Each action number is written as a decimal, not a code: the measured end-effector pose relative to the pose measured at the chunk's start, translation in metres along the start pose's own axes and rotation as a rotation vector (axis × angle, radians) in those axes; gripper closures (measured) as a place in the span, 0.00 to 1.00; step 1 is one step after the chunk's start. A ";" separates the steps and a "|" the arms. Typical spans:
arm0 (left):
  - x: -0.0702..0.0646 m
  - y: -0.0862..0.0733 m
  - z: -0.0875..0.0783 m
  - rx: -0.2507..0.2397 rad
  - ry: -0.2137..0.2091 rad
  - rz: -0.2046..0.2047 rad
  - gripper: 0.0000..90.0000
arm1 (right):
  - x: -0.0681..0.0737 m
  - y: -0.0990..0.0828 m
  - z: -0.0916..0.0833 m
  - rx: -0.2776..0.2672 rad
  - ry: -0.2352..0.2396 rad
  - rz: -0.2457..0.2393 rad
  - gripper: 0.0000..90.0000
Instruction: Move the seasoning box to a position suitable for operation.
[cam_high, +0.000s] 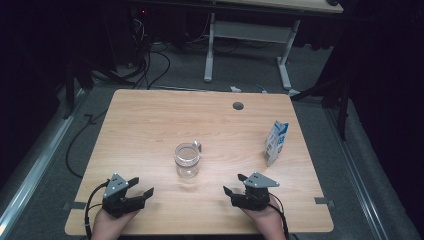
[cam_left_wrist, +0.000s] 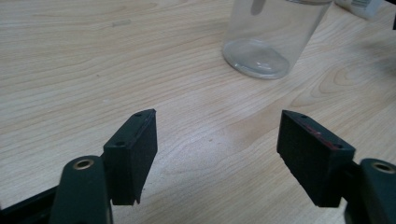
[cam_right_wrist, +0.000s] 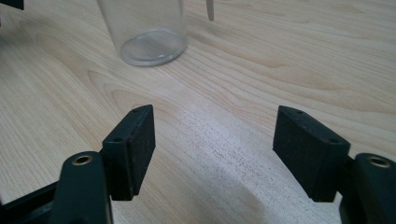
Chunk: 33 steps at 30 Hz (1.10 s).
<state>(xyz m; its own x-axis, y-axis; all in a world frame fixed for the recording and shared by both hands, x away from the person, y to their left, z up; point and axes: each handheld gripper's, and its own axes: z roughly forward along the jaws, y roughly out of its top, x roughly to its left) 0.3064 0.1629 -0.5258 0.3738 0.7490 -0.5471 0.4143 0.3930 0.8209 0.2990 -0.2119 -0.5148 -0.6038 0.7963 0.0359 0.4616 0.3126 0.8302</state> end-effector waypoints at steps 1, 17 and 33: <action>0.000 0.000 0.000 -0.002 0.002 0.005 0.28 | 0.000 0.000 0.000 0.000 0.001 -0.002 0.35; 0.000 0.000 -0.001 -0.016 -0.013 -0.018 0.38 | 0.003 -0.002 0.008 0.041 -0.017 -0.025 0.00; -0.018 0.007 0.014 -0.045 0.018 0.023 0.47 | -0.001 -0.002 0.002 -0.009 0.008 -0.009 0.17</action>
<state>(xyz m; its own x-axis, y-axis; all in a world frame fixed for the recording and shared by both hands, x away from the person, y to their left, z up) 0.3139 0.1443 -0.5124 0.3675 0.7676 -0.5250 0.3675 0.3987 0.8402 0.3000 -0.2121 -0.5183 -0.6130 0.7894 0.0329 0.4500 0.3146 0.8357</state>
